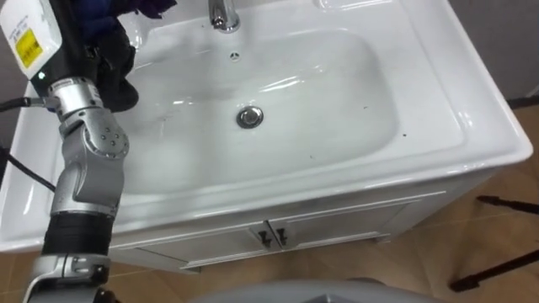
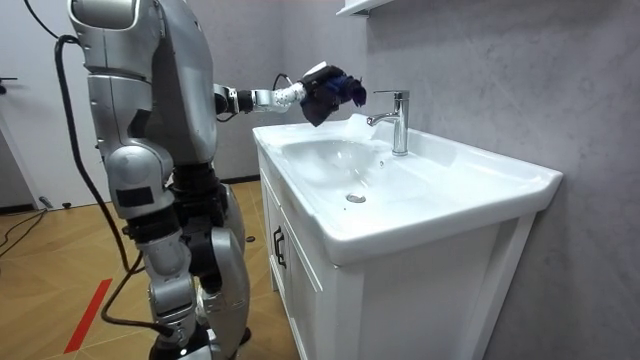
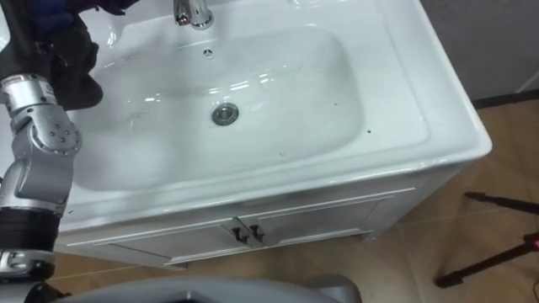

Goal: Wipe basin

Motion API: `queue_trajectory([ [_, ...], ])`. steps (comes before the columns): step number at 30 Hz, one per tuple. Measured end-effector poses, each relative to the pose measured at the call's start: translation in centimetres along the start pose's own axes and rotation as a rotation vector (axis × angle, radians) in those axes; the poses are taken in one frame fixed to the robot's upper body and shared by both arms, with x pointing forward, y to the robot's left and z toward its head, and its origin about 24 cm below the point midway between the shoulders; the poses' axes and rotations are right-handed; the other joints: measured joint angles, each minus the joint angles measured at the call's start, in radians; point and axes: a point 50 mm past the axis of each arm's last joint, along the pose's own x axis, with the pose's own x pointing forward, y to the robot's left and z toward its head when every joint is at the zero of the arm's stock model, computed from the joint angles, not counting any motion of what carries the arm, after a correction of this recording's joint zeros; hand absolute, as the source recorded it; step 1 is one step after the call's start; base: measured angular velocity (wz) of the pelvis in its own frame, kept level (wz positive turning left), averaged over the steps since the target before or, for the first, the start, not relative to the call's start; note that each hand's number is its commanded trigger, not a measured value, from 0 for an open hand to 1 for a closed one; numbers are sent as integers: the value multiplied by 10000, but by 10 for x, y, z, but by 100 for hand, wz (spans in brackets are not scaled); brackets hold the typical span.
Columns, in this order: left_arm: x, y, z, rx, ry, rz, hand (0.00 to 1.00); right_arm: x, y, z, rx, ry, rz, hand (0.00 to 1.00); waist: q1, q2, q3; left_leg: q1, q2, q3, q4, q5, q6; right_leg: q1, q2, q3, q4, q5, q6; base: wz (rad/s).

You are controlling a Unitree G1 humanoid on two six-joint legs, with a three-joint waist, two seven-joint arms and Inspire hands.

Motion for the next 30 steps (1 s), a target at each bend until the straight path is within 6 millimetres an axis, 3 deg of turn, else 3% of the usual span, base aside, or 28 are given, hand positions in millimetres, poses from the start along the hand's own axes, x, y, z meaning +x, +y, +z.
queue_trajectory([
  [3, 0, 2, -2, 29, 90, 121, 100, 0, 1, -2, -20, 90, 21, 0, 111, -13, -6, 66, -1, -1, -41, 0, 0, 80, -1, -19, -22, 0, 0, 0],
  [12, -7, 16, -33, 634, 1197, 672, 100, 0, 4, -3, 10, 92, -20, 0, 401, -5, -26, 78, -24, -174, -42, 0, 0, 161, -19, -184, -33, -1, 1, 5],
  [19, -19, 15, -48, 1030, 1659, 530, 100, 0, 6, -2, -85, 91, -93, 0, 638, 58, -67, 32, -139, -267, 39, -1, 2, 173, -150, -308, -1, -54, 98, 7],
  [30, -29, 22, -65, 1436, 2293, 592, 100, 0, 10, -2, 9, 55, 323, 0, 614, -51, -56, -62, -186, -424, 94, 0, 8, 164, -184, -420, -7, -53, 142, 3],
])
